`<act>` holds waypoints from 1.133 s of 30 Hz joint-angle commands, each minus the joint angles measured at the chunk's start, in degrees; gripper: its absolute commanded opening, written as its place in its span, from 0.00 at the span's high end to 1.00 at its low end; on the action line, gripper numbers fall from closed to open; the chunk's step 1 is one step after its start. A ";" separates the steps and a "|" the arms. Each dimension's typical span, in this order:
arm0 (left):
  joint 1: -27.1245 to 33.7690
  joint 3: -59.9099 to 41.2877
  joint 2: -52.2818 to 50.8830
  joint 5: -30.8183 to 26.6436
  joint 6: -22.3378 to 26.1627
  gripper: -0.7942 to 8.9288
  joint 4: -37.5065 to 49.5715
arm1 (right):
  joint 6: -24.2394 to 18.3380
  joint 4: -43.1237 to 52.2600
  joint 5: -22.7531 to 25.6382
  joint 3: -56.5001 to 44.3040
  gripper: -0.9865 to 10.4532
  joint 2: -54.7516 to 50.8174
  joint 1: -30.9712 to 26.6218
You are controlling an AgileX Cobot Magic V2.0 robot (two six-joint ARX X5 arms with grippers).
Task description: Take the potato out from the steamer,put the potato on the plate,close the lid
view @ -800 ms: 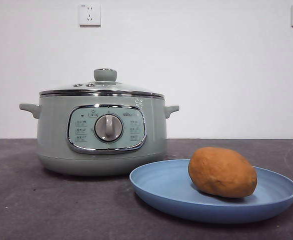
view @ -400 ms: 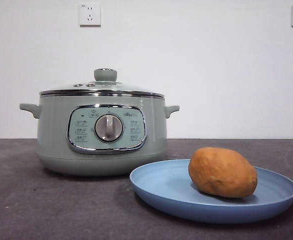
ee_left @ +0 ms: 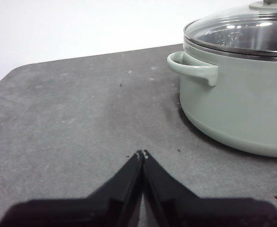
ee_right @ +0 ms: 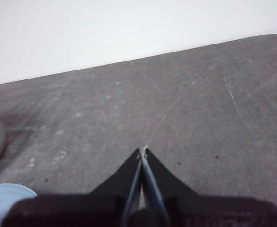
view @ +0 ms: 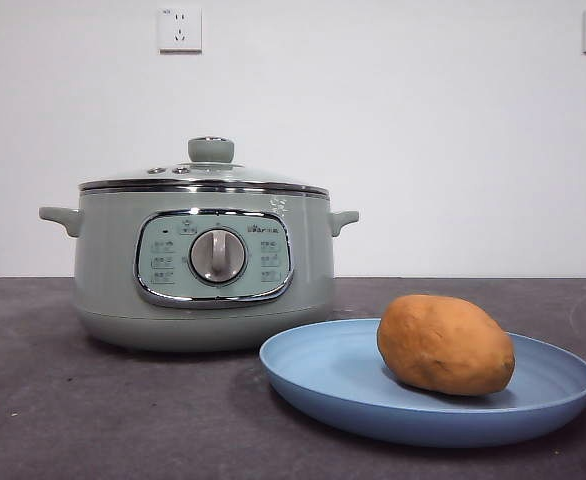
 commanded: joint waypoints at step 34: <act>0.17 -0.90 -0.17 -0.09 -0.39 0.92 0.04 | 1.18 -1.77 0.35 -1.20 0.91 -0.52 0.04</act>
